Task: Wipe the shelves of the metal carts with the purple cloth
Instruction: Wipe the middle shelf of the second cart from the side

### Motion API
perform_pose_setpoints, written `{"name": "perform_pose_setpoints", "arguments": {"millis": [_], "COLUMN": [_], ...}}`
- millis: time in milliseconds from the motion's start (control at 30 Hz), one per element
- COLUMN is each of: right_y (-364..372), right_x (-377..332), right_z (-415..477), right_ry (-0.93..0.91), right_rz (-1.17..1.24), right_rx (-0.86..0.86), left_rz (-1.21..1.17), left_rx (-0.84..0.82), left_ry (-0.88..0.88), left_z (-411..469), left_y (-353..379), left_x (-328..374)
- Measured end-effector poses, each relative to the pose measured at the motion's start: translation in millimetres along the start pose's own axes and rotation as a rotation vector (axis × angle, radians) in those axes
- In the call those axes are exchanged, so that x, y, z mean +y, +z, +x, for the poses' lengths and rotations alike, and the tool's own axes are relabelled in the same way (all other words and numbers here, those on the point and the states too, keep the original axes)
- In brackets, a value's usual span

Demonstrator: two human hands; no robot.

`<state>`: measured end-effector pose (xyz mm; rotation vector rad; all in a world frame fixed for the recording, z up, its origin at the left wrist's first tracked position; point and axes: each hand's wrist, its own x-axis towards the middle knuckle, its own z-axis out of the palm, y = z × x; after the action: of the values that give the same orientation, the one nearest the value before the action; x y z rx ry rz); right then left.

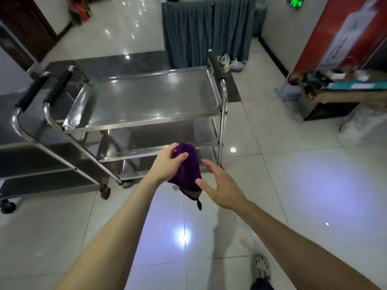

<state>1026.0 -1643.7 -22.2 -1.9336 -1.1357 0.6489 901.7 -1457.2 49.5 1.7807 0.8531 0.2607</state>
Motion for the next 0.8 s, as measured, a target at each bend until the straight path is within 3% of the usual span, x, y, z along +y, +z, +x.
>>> {"name": "perform_pose_setpoints", "arguments": {"millis": [100, 267, 367, 500, 600, 800], "right_y": [-66.3, -194.5, -257.0, -303.2, -332.3, -402.4], "right_x": [54.3, 122.7, 148.1, 179.3, 206.0, 259.4], "right_z": [-1.1, 17.2, 45.3, 89.5, 120.1, 201.9], "right_ry": [0.119, 0.104, 0.052, 0.115, 0.166, 0.161], "right_rz": [-0.024, -0.111, -0.206, -0.252, -0.124, -0.254], "right_rx": [0.06, 0.147, 0.083, -0.116, -0.081, -0.016], "left_rz": [0.126, 0.082, 0.057, 0.046, 0.08, 0.03], "left_rx": [-0.04, -0.077, -0.109, -0.181, -0.145, -0.146], "left_ry": [0.03, -0.004, -0.002, 0.011, 0.013, -0.032], "left_z": [24.4, 72.5, 101.0, 147.4, 199.4, 335.8], "left_y": [53.7, 142.7, 190.0, 234.2, 255.0, 305.6], "left_x": [30.6, 83.0, 110.5, 141.2, 148.4, 149.3]}}
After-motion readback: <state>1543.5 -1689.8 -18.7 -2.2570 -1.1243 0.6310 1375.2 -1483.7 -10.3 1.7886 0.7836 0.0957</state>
